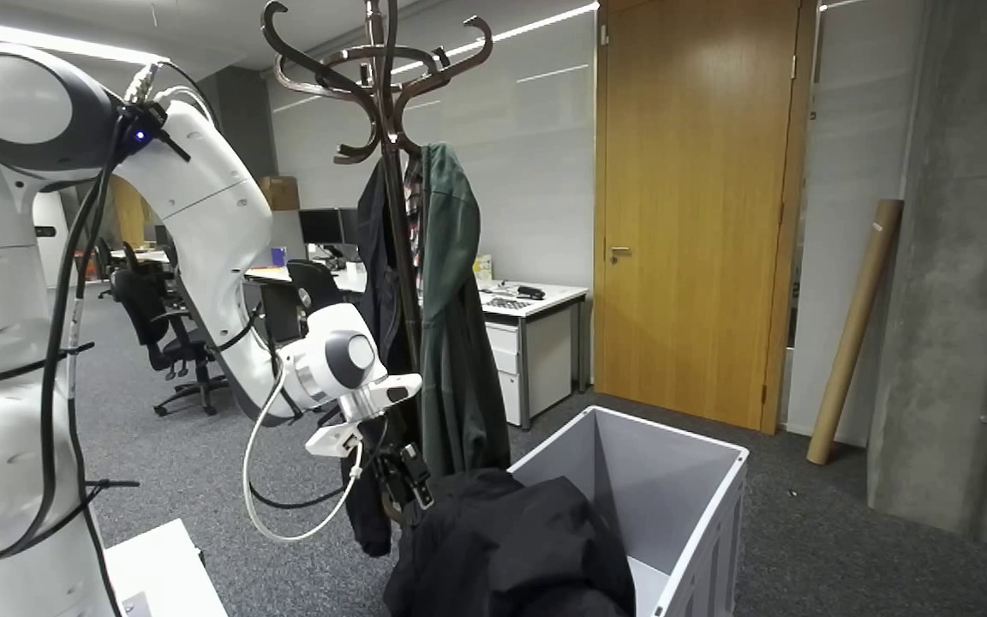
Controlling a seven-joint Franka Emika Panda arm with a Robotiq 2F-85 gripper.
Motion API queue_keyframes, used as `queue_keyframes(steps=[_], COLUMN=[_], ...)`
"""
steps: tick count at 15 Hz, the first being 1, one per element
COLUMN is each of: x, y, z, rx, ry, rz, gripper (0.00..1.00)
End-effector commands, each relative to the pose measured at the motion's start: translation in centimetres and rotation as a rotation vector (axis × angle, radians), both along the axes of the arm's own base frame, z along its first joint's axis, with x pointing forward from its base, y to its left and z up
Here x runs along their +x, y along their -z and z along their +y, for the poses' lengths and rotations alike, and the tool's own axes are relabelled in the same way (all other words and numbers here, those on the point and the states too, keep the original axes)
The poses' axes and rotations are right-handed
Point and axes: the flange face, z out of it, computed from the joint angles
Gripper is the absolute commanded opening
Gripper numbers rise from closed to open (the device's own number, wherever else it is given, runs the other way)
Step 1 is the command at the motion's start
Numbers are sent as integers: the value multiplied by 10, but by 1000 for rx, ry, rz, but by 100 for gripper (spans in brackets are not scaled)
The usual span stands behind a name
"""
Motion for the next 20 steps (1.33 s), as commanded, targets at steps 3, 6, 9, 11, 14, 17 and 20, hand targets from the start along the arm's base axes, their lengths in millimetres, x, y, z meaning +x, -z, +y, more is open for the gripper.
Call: queue_keyframes(steps=[3, 6, 9, 11, 14, 17, 20], x=[-14, -19, -21, -22, -21, -15, -1], y=[15, 30, 52, 73, 98, 107, 102], z=[-57, -90, -107, -108, -111, -126, -146], rx=[46, 102, 161, 209, 244, 227, 215], ry=[61, 109, 100, 54, 2, 0, 26], rz=[9, -12, -30, -29, -13, 0, -58], gripper=[100, 100, 100, 100, 100, 100, 100])
